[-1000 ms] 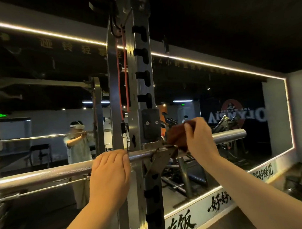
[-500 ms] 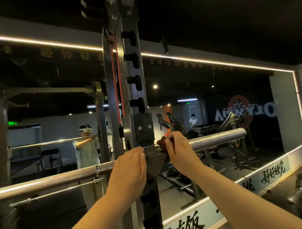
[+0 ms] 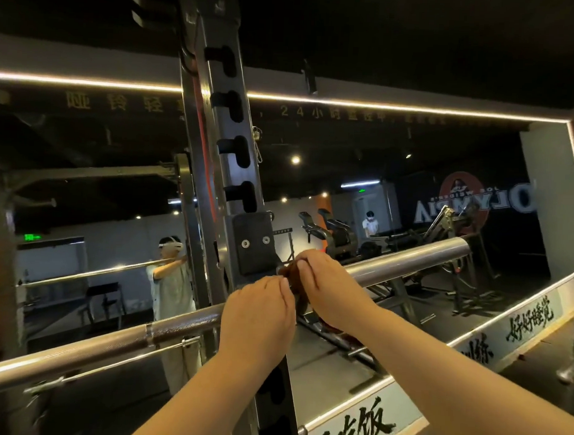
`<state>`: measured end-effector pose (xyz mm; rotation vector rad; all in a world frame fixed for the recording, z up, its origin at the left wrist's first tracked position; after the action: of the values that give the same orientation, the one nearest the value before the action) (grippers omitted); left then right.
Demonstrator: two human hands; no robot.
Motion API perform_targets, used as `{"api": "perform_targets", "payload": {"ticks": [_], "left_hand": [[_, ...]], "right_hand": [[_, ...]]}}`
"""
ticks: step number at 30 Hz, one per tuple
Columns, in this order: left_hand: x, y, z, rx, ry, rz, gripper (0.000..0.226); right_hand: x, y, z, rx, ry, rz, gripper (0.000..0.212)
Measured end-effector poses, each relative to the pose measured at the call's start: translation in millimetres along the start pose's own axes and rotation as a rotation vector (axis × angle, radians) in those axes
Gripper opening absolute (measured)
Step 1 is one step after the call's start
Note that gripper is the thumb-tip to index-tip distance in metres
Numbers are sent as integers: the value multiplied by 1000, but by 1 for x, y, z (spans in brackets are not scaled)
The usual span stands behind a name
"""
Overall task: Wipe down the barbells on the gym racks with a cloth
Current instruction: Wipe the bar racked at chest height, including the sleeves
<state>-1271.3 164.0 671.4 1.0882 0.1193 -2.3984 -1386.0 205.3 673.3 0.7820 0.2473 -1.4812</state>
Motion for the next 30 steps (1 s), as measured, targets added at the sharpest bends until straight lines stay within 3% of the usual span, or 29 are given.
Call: {"api": "perform_targets", "payload": {"ticks": [5,9,12,17,22,27,30], "left_hand": [[3,-24,15,33,19,79,29],[13,-31,23,34,73,101,31],[22,-33,25,62,131,157,34],[17,-38,23,99,39,177,36],[21,-38,25,126,80,177,33],[26,-39,27,123,159,234,38],[28,-42,31,126,161,257,35]], "right_hand": [[1,-8,-24,-100,-104,73,39],[-15,-47,-29,24,-139,86,49],[-24,-59,-20,96,-154,-48,57],[-4,-39,-21,18,-141,163,36],[-6,-57,-25,6,21,69,34],[-32,-77,-14,146,-134,-5,23],[-18,-50,-13,25,-120,19,26]]}}
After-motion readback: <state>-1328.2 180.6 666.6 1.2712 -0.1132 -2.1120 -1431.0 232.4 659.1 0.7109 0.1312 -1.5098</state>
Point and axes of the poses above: each hand's wrist, its own z-axis towards the middle knuckle, its own x-axis out of the palm, y = z × x, the point moved 10 cm from there along z, towards the middle knuckle, and after that the axes turned 6 degrees about y, right-handed, at the moved point
